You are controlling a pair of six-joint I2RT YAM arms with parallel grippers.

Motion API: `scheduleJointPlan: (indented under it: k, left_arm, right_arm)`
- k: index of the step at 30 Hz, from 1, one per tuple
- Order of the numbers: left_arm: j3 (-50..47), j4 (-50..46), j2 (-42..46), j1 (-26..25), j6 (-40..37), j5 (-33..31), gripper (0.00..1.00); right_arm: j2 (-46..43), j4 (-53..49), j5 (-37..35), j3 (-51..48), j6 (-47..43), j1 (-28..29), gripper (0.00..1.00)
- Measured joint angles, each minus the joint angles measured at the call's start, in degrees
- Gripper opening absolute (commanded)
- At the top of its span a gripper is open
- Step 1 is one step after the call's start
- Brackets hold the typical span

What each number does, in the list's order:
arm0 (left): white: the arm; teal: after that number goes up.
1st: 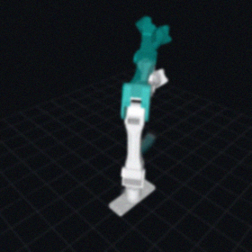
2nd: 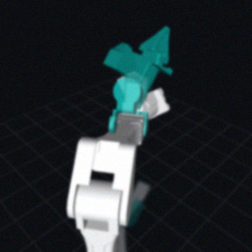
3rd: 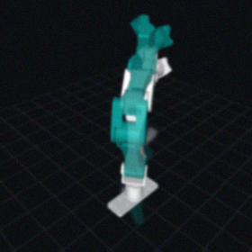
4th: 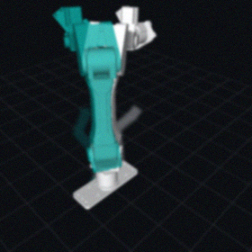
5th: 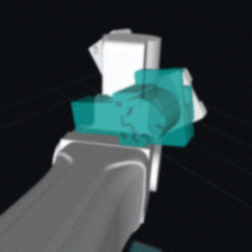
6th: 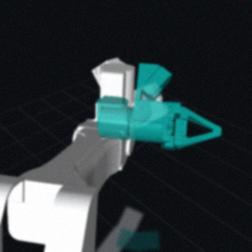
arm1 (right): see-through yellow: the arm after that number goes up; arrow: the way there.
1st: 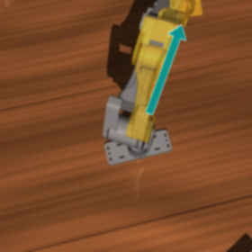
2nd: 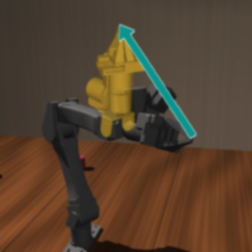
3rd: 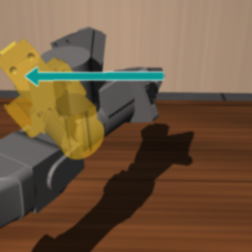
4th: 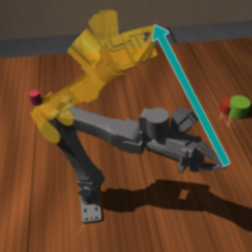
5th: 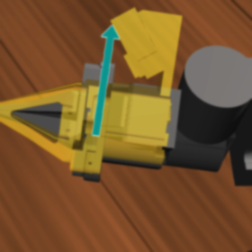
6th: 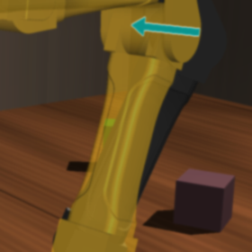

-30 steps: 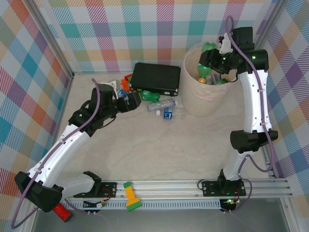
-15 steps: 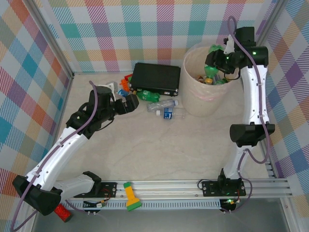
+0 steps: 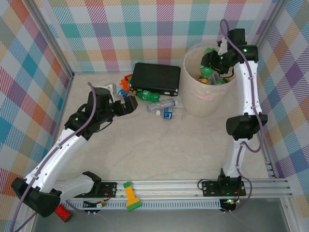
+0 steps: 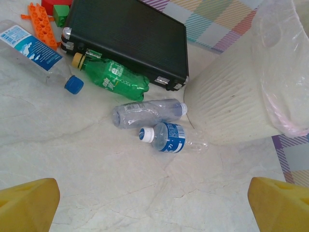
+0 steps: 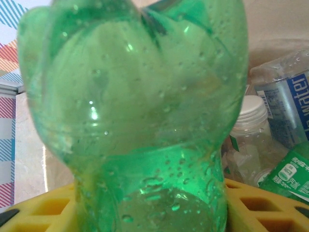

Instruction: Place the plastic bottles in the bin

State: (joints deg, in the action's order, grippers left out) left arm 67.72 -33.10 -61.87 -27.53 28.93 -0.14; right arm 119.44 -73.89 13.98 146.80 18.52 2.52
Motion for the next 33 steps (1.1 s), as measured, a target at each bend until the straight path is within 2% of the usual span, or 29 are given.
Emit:
scheduleJointPlan:
  k: [3,4,6,17,24,28,33]
  left_arm:
    - [0.0,0.0,0.17,0.0,0.0,0.0,1.0]
    - [0.0,0.0,0.17,0.0,0.0,0.0,1.0]
    - [0.0,0.0,0.17,0.0,0.09,0.0,1.0]
    - [0.0,0.02,0.11,0.0,0.42,0.02,1.0]
    - [0.0,0.17,-0.42,0.04,1.46,0.07,0.99]
    - [0.0,0.35,-1.31,0.11,1.7,0.09,1.0]
    - [0.0,0.52,-3.82,0.11,1.92,0.74,0.99]
  right_arm:
    - [0.52,0.39,0.33,0.0,0.24,0.0,0.61]
    - [0.59,0.48,0.39,0.0,0.26,0.0,0.69]
    - [0.63,0.61,0.44,0.0,0.5,0.0,1.0]
    - [-1.11,0.96,0.31,0.02,0.48,-0.13,0.99]
    - [-8.35,1.55,0.59,-1.05,0.52,-0.26,0.99]
    - [-14.53,3.19,1.77,-6.36,0.94,-0.13,0.99]
    - [-23.23,7.28,2.36,-18.91,1.95,2.29,0.99]
